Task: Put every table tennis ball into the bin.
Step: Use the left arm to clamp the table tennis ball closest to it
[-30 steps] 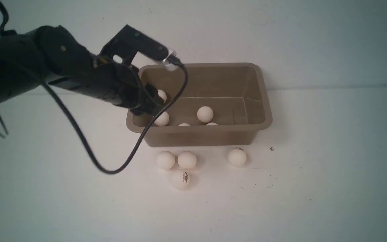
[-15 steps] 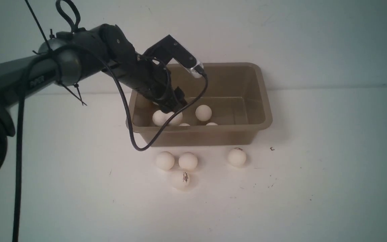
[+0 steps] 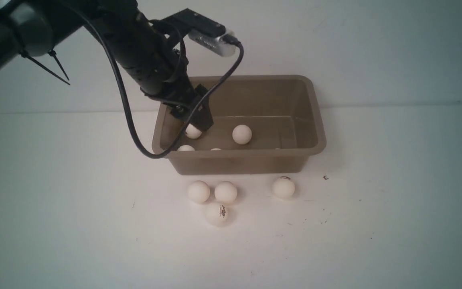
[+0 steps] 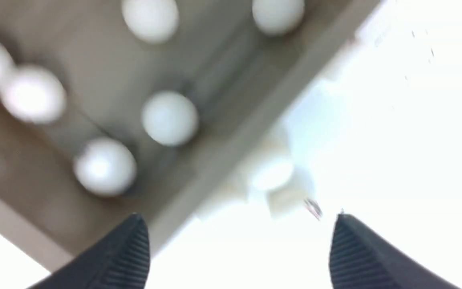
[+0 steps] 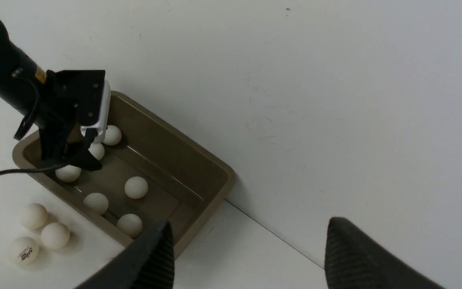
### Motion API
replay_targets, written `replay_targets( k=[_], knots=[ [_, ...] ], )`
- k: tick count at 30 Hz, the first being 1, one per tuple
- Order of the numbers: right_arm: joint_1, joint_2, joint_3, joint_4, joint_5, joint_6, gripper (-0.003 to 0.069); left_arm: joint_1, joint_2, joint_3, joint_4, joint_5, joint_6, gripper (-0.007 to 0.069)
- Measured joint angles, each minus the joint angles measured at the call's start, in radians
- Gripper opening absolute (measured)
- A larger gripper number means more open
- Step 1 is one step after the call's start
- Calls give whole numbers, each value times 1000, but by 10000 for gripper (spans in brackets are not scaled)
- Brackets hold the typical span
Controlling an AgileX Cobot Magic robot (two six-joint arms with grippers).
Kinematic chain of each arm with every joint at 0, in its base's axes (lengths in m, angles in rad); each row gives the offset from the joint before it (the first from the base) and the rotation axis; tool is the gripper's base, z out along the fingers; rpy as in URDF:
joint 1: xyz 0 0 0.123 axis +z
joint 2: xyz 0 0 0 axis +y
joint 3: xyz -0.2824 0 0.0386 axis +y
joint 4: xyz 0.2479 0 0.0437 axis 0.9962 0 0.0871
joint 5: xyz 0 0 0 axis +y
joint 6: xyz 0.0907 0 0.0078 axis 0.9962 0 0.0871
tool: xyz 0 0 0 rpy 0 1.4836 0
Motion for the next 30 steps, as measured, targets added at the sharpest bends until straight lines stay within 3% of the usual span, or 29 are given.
replay_targets(
  k=[12,23,30],
  knots=[
    [-1,0,0,4,0,0,462,-111,-20,288,-18,-41,-96,489],
    [-1,0,0,7,0,0,462,-215,-20,320,207,-199,-381,478],
    [-1,0,0,13,0,0,462,-218,16,320,227,-221,-449,478]
  ],
)
